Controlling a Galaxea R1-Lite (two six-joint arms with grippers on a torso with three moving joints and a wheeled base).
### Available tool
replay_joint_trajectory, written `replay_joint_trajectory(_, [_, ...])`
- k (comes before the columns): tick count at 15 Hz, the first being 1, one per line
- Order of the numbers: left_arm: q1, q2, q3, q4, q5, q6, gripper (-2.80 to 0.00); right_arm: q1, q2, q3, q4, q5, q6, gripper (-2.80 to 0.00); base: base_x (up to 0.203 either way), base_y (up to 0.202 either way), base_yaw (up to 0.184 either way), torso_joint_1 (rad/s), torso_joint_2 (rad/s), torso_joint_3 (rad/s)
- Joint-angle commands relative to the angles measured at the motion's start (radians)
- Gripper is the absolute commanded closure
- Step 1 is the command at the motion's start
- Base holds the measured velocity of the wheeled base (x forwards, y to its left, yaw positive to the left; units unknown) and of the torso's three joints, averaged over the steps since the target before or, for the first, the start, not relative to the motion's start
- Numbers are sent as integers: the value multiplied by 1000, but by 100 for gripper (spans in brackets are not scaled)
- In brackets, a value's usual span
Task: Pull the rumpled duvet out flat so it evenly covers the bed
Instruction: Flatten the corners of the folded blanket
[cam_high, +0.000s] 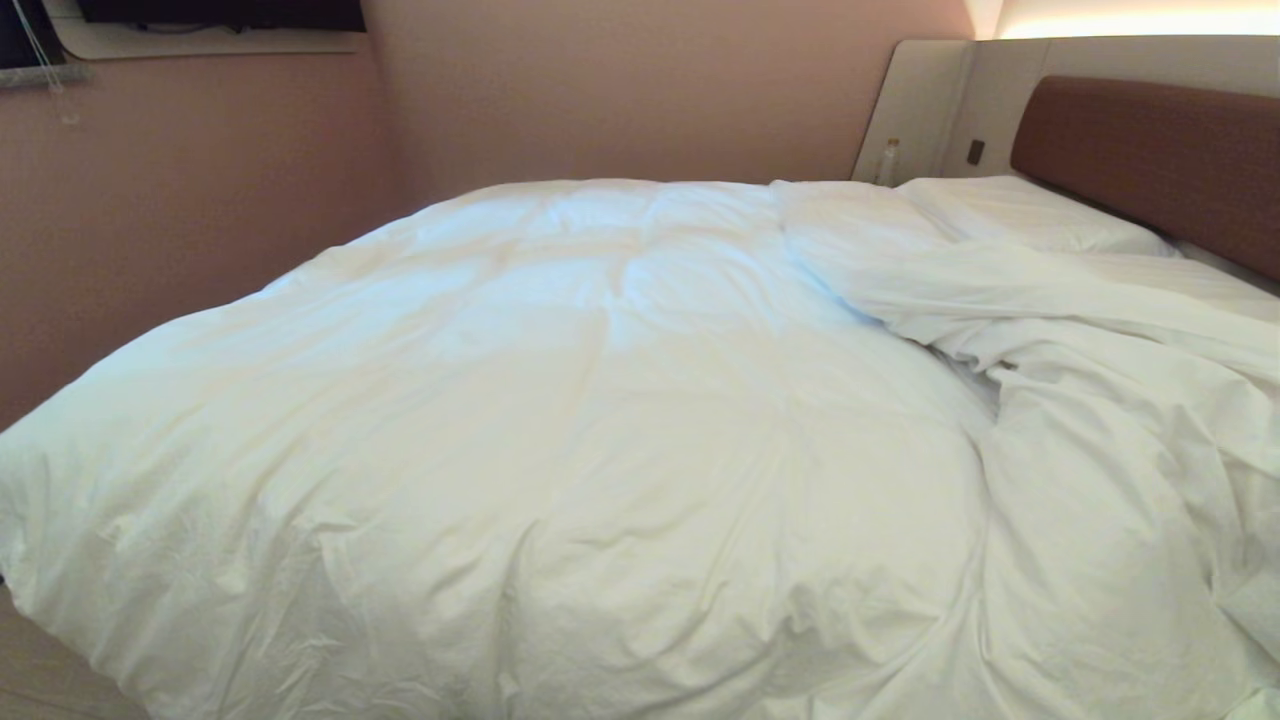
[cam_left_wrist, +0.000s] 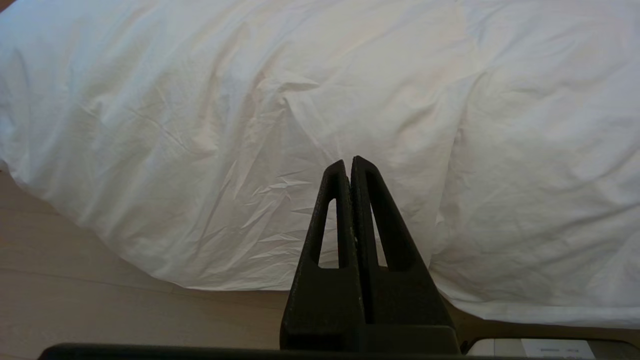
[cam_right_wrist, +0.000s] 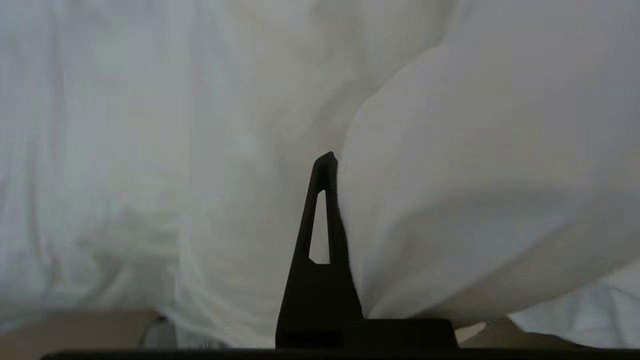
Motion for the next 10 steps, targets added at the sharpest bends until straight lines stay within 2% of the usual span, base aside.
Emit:
replay_joint_trajectory(1, [-1, 0, 0, 0, 1, 0, 0, 68, -39, 69, 1, 3, -80, 0, 0, 0, 0, 0, 0, 0])
replay_joint_trajectory(4, [-1, 0, 0, 0, 0, -2, 0, 133, -37, 137, 1, -9, -96, 0, 0, 0, 0, 0, 0, 0])
replay_joint_trajectory(8, [-1, 0, 0, 0, -1, 0, 0, 149, -20, 168, 1, -19, -111, 0, 0, 0, 0, 0, 0, 0])
replay_joint_trajectory(10, [-1, 0, 0, 0, -1, -2, 0, 153, -21, 209, -1, -17, -146, 0, 0, 0, 0, 0, 0, 0])
